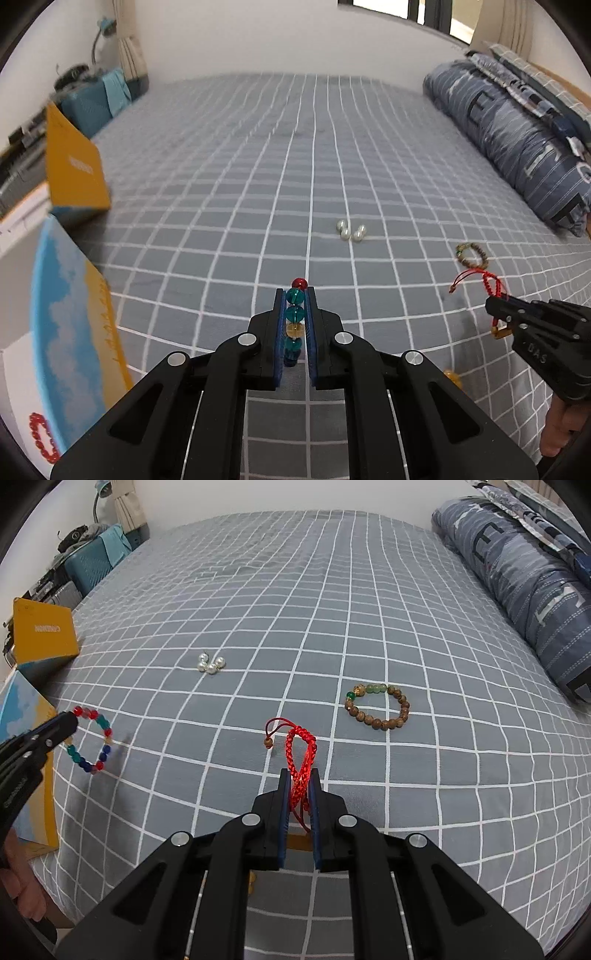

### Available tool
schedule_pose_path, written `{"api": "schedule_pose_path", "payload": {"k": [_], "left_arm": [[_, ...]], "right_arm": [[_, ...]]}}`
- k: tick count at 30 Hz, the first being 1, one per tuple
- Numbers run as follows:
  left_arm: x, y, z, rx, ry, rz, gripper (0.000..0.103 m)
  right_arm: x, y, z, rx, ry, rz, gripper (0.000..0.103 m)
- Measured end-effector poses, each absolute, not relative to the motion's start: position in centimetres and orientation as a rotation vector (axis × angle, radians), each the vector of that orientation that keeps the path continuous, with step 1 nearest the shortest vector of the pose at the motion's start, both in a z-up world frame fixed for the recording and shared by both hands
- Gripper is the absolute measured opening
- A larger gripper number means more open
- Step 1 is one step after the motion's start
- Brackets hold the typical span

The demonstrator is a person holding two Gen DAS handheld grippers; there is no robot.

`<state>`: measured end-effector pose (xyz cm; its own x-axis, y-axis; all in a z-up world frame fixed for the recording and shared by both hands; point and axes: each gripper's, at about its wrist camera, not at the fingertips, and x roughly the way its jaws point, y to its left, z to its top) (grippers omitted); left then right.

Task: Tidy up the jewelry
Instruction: 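Lift both held bracelets and turn toward the white box, then lower both held bracelets into the white box and open both tools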

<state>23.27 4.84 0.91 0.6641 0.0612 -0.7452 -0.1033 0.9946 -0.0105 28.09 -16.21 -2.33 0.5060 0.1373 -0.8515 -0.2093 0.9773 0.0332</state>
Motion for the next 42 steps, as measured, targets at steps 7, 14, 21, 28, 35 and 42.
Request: {"api": "schedule_pose_path", "payload": {"k": [7, 14, 21, 28, 35, 42], "left_arm": [[20.8, 4.7, 3.0, -0.064, 0.767, 0.084, 0.009], [18.3, 4.7, 4.3, -0.061, 0.696, 0.112, 0.009], [16.2, 5.3, 4.7, -0.066, 0.672, 0.148, 0.009], [15.1, 6.0, 5.5, -0.068, 0.673, 0.162, 0.009], [13.5, 7.7, 8.2, -0.091, 0.652, 0.158, 0.009], [10.8, 12.2, 10.1, -0.16, 0.648, 0.177, 0.009]], "right_arm": [[26.2, -16.5, -0.9, -0.058, 0.945, 0.202, 0.009], [24.3, -16.3, 0.5, -0.057, 0.866, 0.192, 0.009], [22.7, -15.9, 1.5, -0.052, 0.831, 0.199, 0.009], [21.6, -14.8, 2.5, -0.063, 0.821, 0.202, 0.009], [20.7, -12.6, 4.4, -0.082, 0.793, 0.232, 0.009], [19.4, -7.7, 6.6, -0.094, 0.749, 0.317, 0.009]]}}
